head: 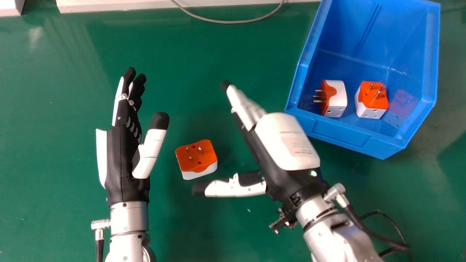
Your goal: Pick all objects and put in blue box
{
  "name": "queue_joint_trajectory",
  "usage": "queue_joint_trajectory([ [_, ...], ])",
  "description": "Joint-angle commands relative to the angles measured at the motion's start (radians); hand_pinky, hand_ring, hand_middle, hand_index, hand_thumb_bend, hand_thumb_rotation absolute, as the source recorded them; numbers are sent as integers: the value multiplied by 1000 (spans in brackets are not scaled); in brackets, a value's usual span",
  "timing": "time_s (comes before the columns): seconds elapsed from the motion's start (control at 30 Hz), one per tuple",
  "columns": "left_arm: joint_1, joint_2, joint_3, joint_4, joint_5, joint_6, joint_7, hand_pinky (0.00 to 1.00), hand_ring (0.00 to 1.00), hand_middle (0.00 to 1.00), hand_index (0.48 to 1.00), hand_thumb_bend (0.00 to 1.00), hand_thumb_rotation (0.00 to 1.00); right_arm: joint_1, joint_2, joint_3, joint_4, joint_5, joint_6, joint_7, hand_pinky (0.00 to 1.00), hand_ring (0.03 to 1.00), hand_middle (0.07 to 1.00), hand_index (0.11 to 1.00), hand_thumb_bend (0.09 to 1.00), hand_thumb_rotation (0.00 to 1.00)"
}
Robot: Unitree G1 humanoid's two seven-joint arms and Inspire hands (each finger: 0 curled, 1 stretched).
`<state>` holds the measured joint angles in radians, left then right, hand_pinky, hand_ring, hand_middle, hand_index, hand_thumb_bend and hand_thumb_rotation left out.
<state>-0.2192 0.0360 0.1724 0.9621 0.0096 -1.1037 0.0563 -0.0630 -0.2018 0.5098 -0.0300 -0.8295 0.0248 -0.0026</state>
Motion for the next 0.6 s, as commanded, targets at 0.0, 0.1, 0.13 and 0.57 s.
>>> queue_joint_trajectory([
  [0.0, 3, 3, -5, -7, 15, -19, 9, 961, 931, 915, 924, 915, 775, -8, -9, 9, -64, -8, 46, 90, 715, 933, 966, 1000, 786, 490],
  [0.1, 1, 2, -5, -4, 9, -21, 6, 959, 930, 914, 923, 918, 778, -11, -10, 13, -85, -20, 75, 136, 715, 936, 967, 1000, 816, 424],
  [0.13, 1, 3, -5, -3, 11, -20, 8, 958, 929, 914, 923, 919, 777, -11, -8, 15, -91, -26, 85, 145, 714, 937, 968, 999, 833, 384],
  [0.57, -9, 10, -9, 0, 33, -18, 27, 956, 922, 905, 916, 928, 783, -81, 18, 67, -66, -145, 144, 156, 711, 944, 972, 981, 906, 176],
])
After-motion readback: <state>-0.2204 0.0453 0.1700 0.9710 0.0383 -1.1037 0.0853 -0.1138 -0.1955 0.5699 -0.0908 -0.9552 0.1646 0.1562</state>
